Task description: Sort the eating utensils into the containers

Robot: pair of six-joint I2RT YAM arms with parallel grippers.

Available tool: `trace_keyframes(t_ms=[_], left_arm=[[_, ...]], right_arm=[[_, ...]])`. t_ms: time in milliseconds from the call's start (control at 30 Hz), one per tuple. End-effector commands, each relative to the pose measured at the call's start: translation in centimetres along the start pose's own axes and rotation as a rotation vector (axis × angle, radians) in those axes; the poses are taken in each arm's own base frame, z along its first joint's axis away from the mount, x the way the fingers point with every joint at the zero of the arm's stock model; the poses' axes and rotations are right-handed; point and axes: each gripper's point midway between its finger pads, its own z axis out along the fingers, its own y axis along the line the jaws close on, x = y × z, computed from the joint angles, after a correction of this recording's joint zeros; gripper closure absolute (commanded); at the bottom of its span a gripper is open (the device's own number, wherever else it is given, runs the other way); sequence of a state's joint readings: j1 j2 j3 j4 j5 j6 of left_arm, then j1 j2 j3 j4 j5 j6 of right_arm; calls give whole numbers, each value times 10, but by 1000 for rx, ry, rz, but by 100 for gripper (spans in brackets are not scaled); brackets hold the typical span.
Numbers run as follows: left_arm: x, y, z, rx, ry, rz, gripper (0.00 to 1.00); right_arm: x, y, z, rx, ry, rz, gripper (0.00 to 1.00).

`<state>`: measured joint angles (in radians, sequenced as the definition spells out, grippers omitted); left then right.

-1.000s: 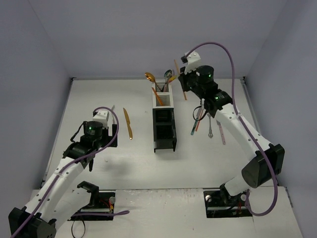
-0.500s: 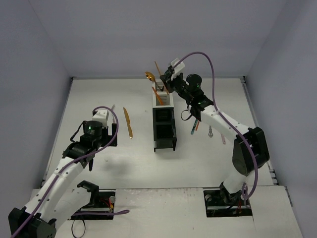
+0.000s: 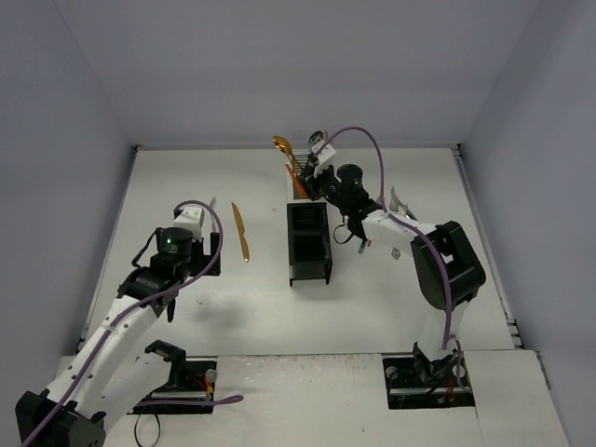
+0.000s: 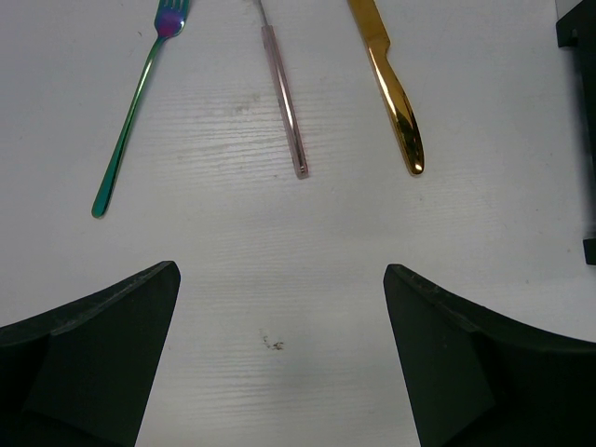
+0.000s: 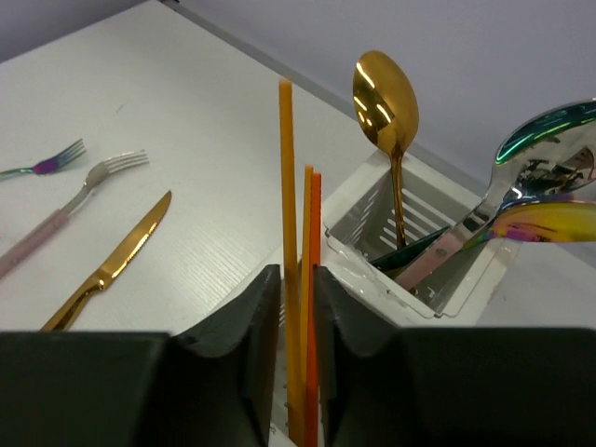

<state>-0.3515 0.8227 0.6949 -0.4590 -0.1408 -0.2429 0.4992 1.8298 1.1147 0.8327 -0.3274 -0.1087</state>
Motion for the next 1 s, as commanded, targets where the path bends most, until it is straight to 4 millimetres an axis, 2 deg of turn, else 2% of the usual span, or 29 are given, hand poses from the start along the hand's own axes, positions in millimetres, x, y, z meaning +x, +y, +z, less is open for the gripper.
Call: trace_keyframes(t_ms=[0, 67, 100, 233, 333, 433, 600, 767, 867, 967], left_arm=[[-30, -3, -4, 12, -95, -17, 10], [-30, -4, -4, 16, -96, -17, 10], [-31, -4, -4, 17, -98, -17, 10], [-31, -4, -5, 17, -101, -21, 10], [-31, -4, -6, 22, -101, -22, 10], [-31, -5, -6, 25, -98, -24, 10], [-30, -6, -6, 29, -92, -27, 10], [-30, -7, -6, 35, -90, -29, 10], [-31, -8, -6, 40, -92, -30, 10], [-30, -8, -6, 43, -90, -30, 10]], right_arm=[[-80, -5, -19, 47, -176, -46, 74], [-84, -11, -29, 87, -148, -32, 67], [-94, -20, -37, 148, -154, -27, 63], [-87, -55, -68, 382, -48, 47, 56], [-71, -83, -97, 592, 71, 124, 52], [-51, -102, -122, 757, 186, 202, 49], [10, -110, -155, 854, 380, 396, 48], [65, -112, -176, 870, 505, 557, 49], [99, -111, -179, 867, 588, 613, 51], [121, -111, -180, 869, 638, 648, 55]])
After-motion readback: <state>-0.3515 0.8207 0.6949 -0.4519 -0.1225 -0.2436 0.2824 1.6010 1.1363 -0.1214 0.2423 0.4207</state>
